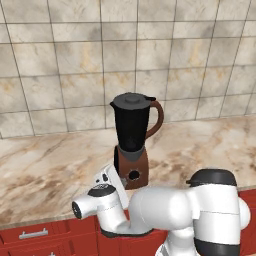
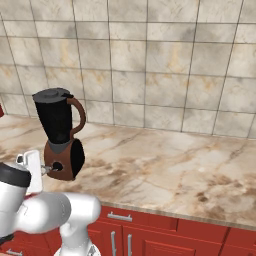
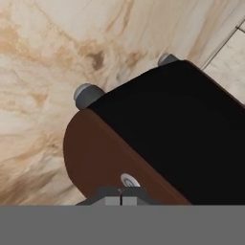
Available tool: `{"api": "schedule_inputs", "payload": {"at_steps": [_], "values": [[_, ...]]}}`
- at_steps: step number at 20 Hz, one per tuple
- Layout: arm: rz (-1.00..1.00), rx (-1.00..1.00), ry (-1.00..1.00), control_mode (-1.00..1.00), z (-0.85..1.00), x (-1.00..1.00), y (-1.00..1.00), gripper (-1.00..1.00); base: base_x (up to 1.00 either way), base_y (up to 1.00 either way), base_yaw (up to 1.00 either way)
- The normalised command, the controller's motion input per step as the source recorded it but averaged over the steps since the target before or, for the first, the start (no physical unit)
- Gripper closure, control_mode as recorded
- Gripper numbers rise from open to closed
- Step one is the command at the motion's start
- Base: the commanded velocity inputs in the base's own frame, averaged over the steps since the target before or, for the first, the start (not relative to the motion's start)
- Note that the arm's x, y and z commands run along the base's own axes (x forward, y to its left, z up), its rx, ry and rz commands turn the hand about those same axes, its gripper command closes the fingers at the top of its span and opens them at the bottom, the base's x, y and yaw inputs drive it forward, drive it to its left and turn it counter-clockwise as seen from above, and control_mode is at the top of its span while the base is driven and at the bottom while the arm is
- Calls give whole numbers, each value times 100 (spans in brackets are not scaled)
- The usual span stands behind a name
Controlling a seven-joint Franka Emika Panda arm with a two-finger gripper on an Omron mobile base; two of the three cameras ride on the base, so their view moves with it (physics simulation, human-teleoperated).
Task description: Grab the garlic and lime from the fridge, place them in the blender, close the lid, and turn on the blender to create a marinade.
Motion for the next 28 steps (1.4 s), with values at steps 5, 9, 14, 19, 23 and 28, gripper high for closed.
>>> {"api": "schedule_inputs", "payload": {"at_steps": [5, 9, 14, 19, 23, 28], "values": [[10, 8, 0, -100, 0, 11, -41, 100, 0, 0, 0], [7, 5, 0, -100, 0, 28, -41, 100, 0, 0, 0], [3, 0, 0, -100, 0, 41, -36, 100, 0, 0, 0], [0, 0, 0, -100, -17, 58, -24, 100, 0, 0, 0], [1, 0, 0, -100, -18, 69, -28, 100, 0, 0, 0], [7, -4, -2, -100, -20, 17, -8, 100, 0, 0, 0]]}}
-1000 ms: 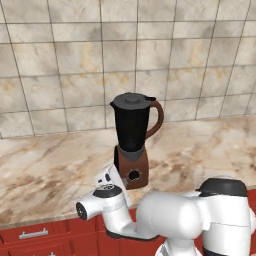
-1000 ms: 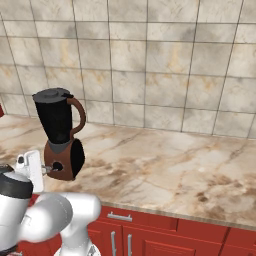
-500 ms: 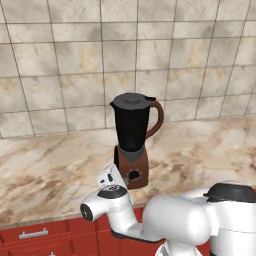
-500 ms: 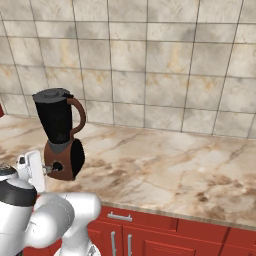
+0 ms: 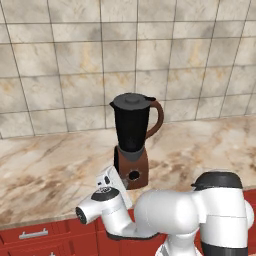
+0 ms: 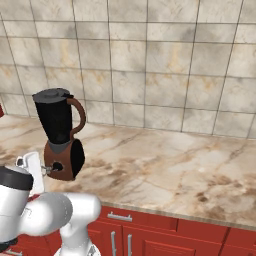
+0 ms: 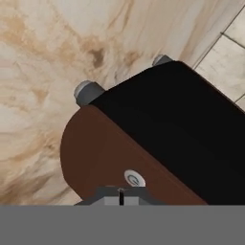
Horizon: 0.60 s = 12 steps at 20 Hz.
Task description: Grab the garlic and lime from the fridge, place them in the blender, close the lid, and turn on the blender to create a marinade.
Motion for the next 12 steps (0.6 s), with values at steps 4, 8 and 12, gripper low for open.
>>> {"api": "schedule_inputs", "payload": {"at_steps": [4, 8, 12], "values": [[15, 0, -3, -100, 0, -9, 0, 100, 0, 0, 0], [2, 0, 0, -100, 0, 20, -3, 100, 0, 0, 0], [0, 0, 0, -100, 0, 51, -30, 100, 0, 0, 0]]}}
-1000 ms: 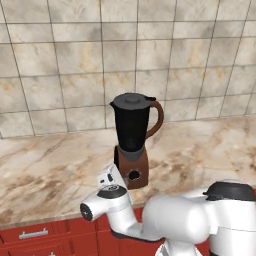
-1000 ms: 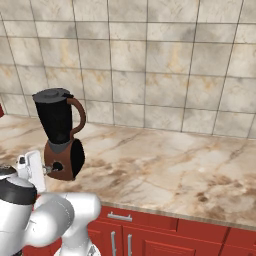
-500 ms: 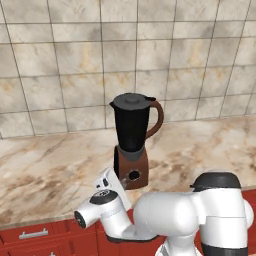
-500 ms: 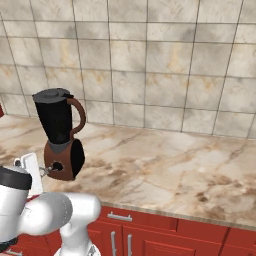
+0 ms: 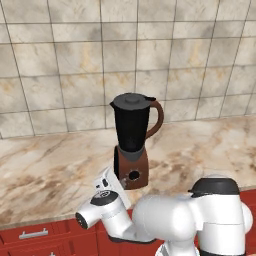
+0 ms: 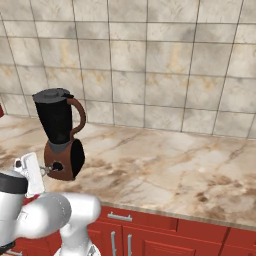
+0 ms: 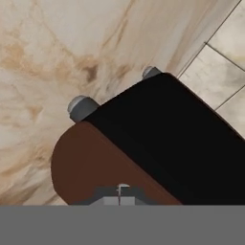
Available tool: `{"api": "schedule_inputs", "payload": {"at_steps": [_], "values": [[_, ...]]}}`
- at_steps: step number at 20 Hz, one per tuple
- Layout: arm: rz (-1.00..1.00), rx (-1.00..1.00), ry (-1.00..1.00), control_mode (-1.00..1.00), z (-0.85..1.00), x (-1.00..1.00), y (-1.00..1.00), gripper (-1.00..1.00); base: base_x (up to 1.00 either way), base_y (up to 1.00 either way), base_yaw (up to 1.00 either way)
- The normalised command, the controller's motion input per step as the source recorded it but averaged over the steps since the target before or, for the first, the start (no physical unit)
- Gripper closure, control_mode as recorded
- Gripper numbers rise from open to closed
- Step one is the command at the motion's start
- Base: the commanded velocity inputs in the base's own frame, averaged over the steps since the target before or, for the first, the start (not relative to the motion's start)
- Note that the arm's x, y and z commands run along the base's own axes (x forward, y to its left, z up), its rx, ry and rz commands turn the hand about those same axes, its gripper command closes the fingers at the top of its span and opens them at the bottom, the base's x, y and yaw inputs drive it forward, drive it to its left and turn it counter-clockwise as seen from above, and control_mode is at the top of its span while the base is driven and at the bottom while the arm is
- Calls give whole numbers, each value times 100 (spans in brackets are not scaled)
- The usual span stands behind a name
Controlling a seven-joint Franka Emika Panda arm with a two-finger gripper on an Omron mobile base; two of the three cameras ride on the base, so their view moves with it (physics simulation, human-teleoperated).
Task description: Grab the garlic and lime from the fridge, place them in the blender, close the lid, and turn on the blender to create a marinade.
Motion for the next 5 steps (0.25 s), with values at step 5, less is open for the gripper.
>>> {"api": "schedule_inputs", "payload": {"at_steps": [5], "values": [[1, 0, -1, -100, -8, 43, -37, 100, 0, 0, 0]]}}
